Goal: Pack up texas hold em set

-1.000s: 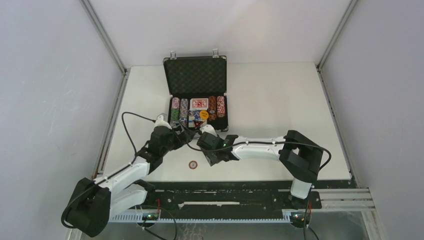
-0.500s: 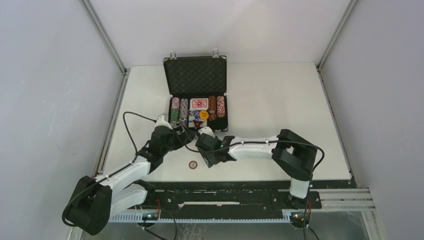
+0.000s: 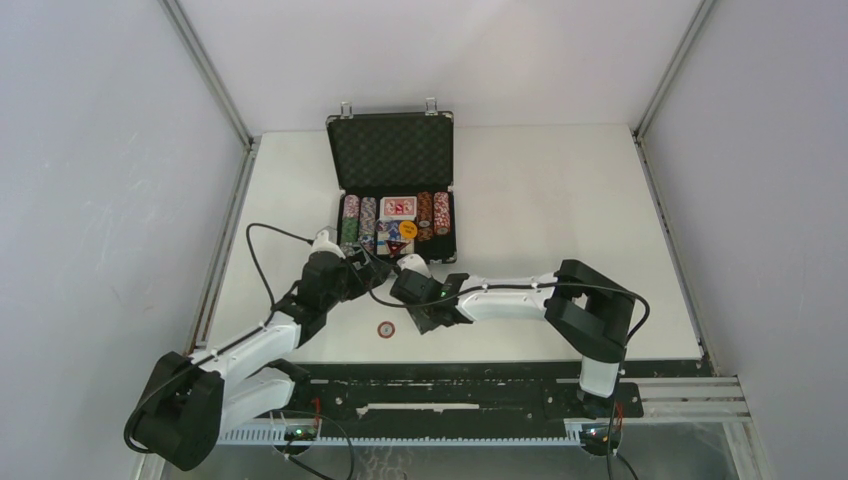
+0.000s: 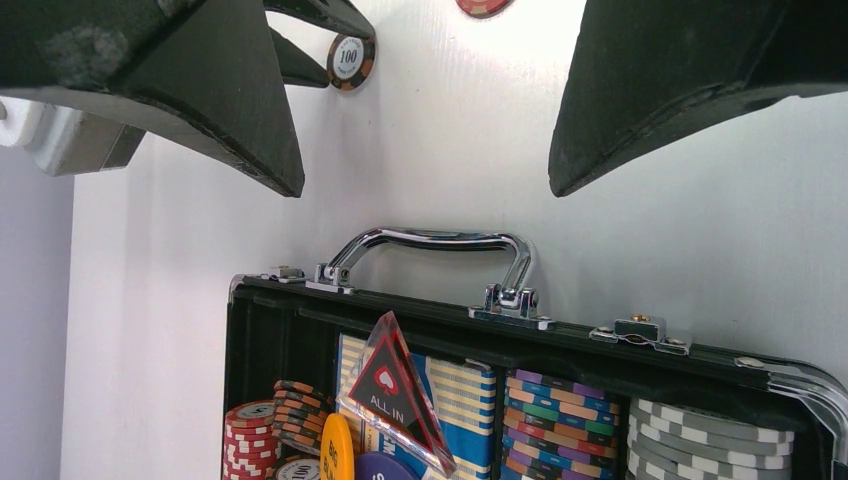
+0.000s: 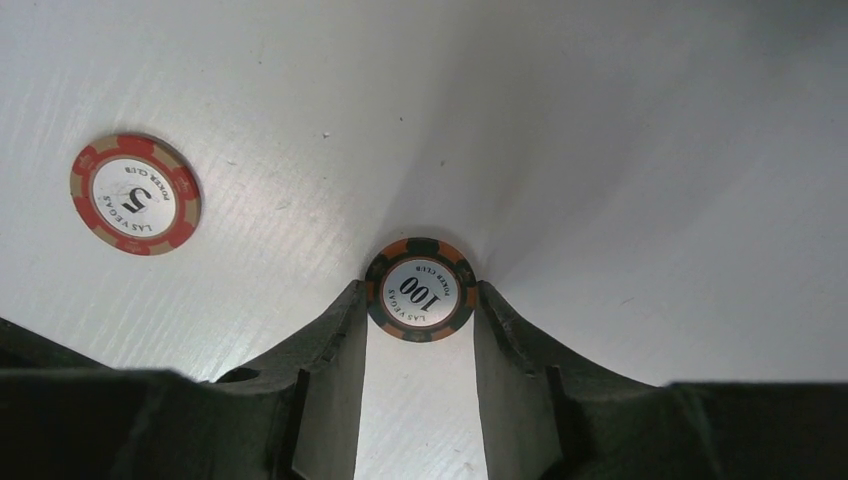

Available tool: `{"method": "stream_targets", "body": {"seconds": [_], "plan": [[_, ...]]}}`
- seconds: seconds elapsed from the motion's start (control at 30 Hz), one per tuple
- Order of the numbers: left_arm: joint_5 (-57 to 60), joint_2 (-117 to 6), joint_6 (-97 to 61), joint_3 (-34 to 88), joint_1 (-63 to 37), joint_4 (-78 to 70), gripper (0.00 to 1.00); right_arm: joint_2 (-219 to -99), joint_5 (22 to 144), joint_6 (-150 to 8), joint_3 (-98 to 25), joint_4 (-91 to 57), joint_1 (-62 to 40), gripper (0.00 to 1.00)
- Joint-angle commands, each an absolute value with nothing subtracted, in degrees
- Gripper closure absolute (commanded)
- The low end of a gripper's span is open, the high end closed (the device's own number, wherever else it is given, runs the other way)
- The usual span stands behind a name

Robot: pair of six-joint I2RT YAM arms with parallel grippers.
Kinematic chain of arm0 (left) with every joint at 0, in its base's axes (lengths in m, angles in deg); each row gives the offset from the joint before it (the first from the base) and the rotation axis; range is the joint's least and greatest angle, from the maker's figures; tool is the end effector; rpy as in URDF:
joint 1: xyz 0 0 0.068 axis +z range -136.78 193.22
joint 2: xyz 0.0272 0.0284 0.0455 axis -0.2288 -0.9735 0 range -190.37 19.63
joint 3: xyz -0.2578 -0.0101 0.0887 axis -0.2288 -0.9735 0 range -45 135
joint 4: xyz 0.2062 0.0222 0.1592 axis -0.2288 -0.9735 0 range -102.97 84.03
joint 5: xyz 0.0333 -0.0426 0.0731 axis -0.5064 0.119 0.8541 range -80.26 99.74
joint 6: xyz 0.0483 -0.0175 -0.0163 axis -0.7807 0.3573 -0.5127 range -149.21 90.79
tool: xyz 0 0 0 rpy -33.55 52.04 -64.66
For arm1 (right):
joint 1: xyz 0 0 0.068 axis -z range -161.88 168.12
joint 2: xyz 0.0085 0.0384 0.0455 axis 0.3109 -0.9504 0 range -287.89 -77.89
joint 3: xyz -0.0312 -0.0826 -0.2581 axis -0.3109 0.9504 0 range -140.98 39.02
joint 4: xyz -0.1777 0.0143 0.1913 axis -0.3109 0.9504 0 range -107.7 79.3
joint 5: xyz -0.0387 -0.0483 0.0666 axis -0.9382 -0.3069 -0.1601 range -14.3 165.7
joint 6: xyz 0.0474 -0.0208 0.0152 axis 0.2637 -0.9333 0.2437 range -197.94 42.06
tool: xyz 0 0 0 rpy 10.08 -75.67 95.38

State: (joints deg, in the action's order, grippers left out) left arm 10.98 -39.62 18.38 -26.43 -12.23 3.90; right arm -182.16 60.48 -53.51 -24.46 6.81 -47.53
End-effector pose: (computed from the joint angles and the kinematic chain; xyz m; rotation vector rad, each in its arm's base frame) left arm 0.1846 -0.0870 0.1701 -0.4349 2.1536 -0.7236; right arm 0.1549 0.3196 0.1562 -0.8595 2.5058 0.1602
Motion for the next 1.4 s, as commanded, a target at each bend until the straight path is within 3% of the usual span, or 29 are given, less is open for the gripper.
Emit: {"method": "stream_targets", "body": {"seconds": [0.0, 0.33, 0.5, 0.63, 0.77, 0.93, 1.0, 1.1, 1.23, 1.37], "plan": [[10.62, -38.48, 18.34, -26.99, -11.84, 5.85, 0.03, -179.13, 58.54, -52.70, -24.50, 9.35, -48.11, 0.60], [10.18, -38.78, 18.30, -26.94, -11.79, 5.83, 0.03, -177.20, 57.42, -52.77, -24.52, 9.86, -48.07, 0.60], [10.66, -37.84, 18.07, -27.32, -11.88, 5.36, 0.06, -177.72, 58.52, -53.00, -24.53, 8.81, -48.07, 0.41], [12.10, -36.52, 17.81, -28.82, -11.96, 1.73, 0.22, -177.48, 59.58, -53.55, -24.52, 7.84, -47.80, 0.37], [15.55, -31.87, 18.59, -32.09, -13.30, -3.61, 0.49, -177.30, 60.32, -54.63, -24.52, 7.42, -47.29, 0.40], [22.50, -24.42, 20.66, -32.94, -17.49, -13.65, 0.74, -177.64, 62.07, -55.37, -23.96, 5.66, -47.24, 0.40], [23.85, -22.68, 21.41, -32.96, -18.83, -15.73, 0.87, -177.59, 62.46, -55.53, -23.31, 4.91, -47.16, 0.41], [24.26, -22.95, 22.19, -32.83, -20.12, -16.76, 0.97, -177.20, 63.47, -55.55, -22.09, 3.32, -46.48, 0.48], [24.32, -26.30, 22.68, -32.78, -21.38, -15.56, 0.94, -177.28, 65.06, -55.77, -20.78, 1.24, -45.53, 0.52], [22.67, -27.75, 23.24, -32.80, -21.49, -13.51, 0.63, -176.51, 64.84, -55.53, -20.74, 1.18, -45.64, 0.49]]}}
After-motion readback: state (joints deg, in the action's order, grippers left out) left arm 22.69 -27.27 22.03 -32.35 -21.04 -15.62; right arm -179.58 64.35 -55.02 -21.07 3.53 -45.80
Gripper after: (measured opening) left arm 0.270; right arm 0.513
